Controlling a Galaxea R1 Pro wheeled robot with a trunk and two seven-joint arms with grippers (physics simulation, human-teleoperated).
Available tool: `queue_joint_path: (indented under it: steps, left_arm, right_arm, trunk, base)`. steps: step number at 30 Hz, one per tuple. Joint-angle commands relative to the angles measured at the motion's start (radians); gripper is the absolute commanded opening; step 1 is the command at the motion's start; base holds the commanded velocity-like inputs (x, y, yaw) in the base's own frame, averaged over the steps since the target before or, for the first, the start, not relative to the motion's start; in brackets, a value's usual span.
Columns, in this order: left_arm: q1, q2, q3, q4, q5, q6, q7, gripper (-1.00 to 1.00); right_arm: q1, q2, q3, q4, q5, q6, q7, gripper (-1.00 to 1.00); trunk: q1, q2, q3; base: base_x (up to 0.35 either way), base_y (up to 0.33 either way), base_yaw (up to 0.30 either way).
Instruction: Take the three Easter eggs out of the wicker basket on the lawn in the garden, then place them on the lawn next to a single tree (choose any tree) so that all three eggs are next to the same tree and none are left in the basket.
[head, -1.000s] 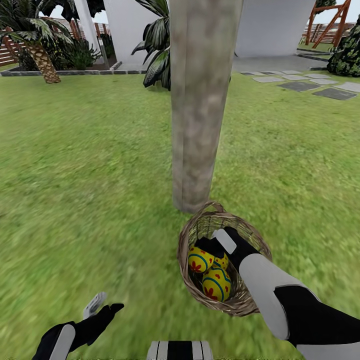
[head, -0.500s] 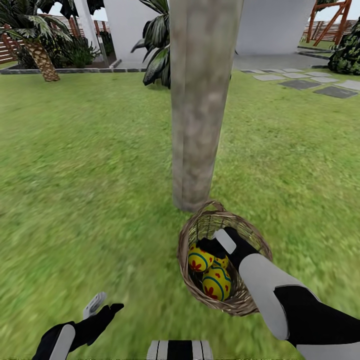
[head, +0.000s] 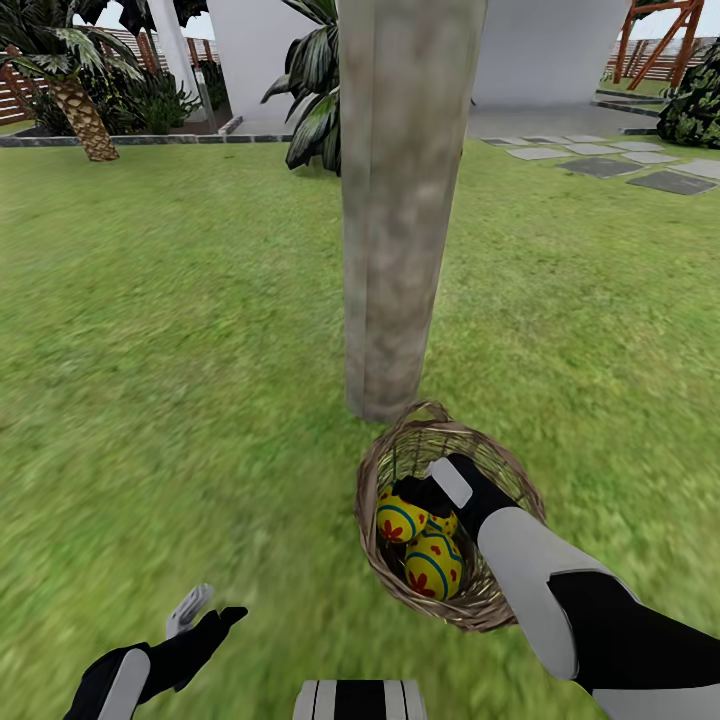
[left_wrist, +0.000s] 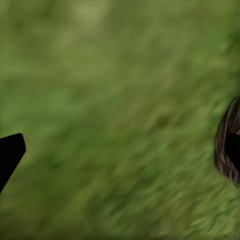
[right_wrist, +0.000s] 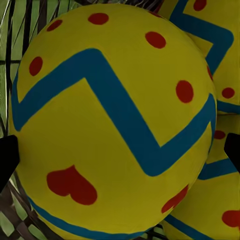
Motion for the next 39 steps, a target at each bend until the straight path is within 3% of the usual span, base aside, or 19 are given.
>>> queue_joint_path:
  steps: [1, 21, 22, 39]
  left_arm:
    - [-0.001, 0.000, 0.003, 0.000, -0.003, 0.006, -0.006, 1.00]
    - [-0.001, -0.001, 0.003, 0.000, -0.003, 0.006, -0.006, 1.00]
    - [-0.001, -0.001, 0.002, 0.000, -0.003, 0.006, -0.006, 1.00]
    - [0.000, 0.003, 0.005, 0.013, -0.003, 0.002, -0.006, 1.00]
  right_arm:
    - [0.000, 0.000, 0.002, -0.002, -0.011, 0.002, -0.008, 1.00]
    - [0.001, -0.003, 0.002, -0.012, -0.012, 0.002, 0.010, 1.00]
    - [0.001, -0.003, 0.002, -0.012, -0.012, 0.002, 0.010, -1.00]
    - [0.001, -0.004, 0.002, -0.012, -0.012, 0.002, 0.010, -1.00]
  trunk:
    - [0.000, 0.000, -0.001]
    - [0.002, -0.001, -0.020]
    - [0.002, -0.001, -0.020]
    - [0.002, -0.001, -0.020]
  base:
    - [0.000, 0.000, 0.000]
    - [0.000, 0.000, 0.000]
    - [0.000, 0.000, 0.000]
    - [0.000, 0.000, 0.000]
